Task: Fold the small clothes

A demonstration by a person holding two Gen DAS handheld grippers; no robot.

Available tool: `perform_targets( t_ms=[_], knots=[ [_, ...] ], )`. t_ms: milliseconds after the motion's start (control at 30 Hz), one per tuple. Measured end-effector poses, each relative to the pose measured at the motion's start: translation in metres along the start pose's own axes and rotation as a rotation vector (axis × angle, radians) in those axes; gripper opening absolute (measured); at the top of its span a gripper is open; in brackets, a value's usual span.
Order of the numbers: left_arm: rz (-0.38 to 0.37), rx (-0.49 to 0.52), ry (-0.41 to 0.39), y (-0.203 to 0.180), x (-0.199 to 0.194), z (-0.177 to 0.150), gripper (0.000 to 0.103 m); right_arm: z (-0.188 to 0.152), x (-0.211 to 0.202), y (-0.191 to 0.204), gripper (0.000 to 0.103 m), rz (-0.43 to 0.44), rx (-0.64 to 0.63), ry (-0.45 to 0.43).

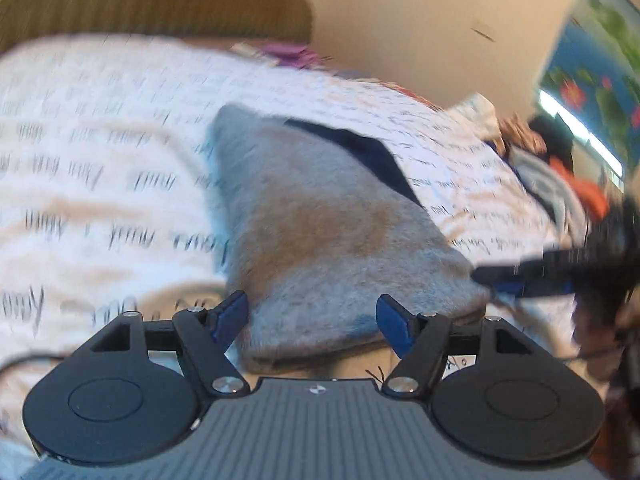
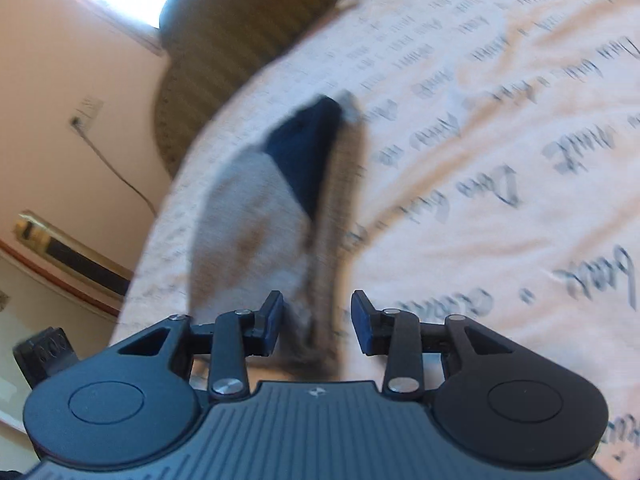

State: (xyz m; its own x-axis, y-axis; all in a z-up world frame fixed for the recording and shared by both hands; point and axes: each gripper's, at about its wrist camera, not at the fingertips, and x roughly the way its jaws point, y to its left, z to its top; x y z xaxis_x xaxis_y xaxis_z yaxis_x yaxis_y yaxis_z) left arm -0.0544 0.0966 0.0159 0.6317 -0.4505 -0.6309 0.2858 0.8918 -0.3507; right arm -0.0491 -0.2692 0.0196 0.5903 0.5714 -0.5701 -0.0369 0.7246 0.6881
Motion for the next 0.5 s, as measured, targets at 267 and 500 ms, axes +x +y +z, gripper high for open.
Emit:
perform_targets(
  t_ms=[267, 500],
  knots=[
    [-0.054, -0.182, 0.081, 0.026, 0.006, 0.018, 0.020, -0.008, 0.014, 0.004, 0.023, 0.058, -0.038, 0.089],
    [0.029, 0.039, 0.114, 0.017, 0.007, 0.024, 0.022, -0.012, 0.019, 0.012, 0.020, 0.046, -0.129, 0.097]
  ],
)
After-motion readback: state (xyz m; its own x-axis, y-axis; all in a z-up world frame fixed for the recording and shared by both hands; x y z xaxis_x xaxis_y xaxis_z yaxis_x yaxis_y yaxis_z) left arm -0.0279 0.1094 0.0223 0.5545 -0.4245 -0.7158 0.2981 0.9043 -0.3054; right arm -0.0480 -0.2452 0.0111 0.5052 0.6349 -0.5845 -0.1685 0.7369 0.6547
